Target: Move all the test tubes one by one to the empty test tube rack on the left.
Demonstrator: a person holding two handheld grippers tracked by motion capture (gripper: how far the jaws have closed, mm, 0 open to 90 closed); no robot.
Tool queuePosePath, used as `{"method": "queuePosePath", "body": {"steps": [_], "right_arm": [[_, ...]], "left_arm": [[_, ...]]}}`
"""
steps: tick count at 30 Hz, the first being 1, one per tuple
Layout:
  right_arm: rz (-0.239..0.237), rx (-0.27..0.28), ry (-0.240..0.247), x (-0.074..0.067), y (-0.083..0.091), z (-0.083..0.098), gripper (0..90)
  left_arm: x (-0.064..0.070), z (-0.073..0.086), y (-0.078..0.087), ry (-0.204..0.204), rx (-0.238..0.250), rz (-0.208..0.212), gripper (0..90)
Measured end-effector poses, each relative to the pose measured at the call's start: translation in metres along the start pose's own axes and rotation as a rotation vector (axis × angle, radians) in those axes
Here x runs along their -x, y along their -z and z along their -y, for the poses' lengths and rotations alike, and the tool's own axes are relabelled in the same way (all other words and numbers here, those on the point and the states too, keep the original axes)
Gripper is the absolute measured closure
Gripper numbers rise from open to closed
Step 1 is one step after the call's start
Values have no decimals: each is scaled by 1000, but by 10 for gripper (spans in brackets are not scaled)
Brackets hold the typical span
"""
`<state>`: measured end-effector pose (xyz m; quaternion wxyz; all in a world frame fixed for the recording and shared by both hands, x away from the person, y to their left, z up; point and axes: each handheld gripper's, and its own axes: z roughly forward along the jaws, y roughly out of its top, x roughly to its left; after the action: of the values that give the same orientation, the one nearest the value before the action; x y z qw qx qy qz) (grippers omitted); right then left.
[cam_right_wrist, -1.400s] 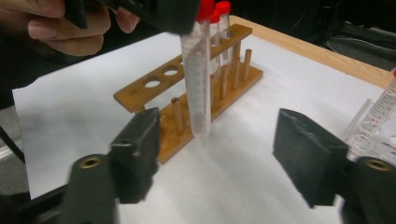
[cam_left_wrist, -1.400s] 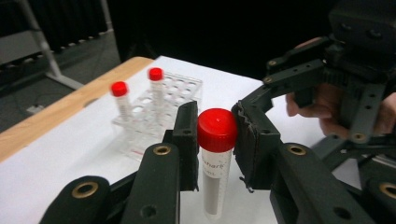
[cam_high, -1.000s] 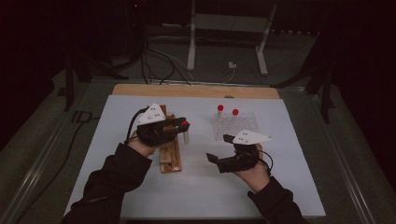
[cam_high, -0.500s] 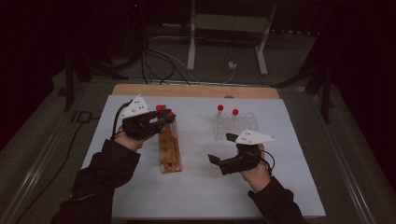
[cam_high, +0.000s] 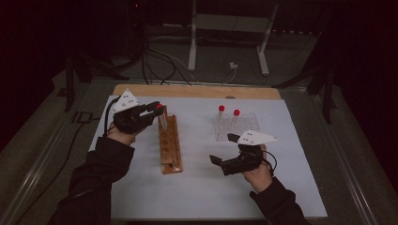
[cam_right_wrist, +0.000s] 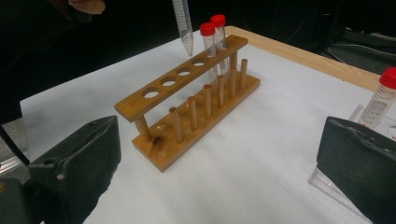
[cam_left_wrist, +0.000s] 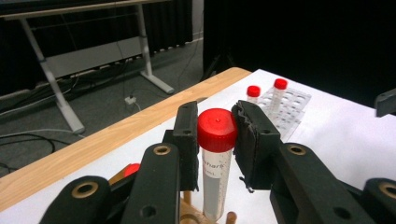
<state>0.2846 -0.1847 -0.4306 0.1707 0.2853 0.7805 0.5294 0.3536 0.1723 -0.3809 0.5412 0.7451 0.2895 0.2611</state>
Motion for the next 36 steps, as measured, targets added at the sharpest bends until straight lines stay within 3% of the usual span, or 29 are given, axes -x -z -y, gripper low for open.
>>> {"method": "queuePosePath", "body": {"steps": [7,19,33,36], "right_arm": [[8,11,5,0,1,0,0],[6,7,0,1,1,1,0],[1,4,-5,2,1,1,0],[0,3,-5,2,1,1,0]], "left_arm": [[-6,12,-8,11,-14,-38,720],[-8,31,-22,39,-52,-32,720],[-6,55,-37,43,-114,-36,720],[-4,58,-39,27,-132,-41,720]]}}
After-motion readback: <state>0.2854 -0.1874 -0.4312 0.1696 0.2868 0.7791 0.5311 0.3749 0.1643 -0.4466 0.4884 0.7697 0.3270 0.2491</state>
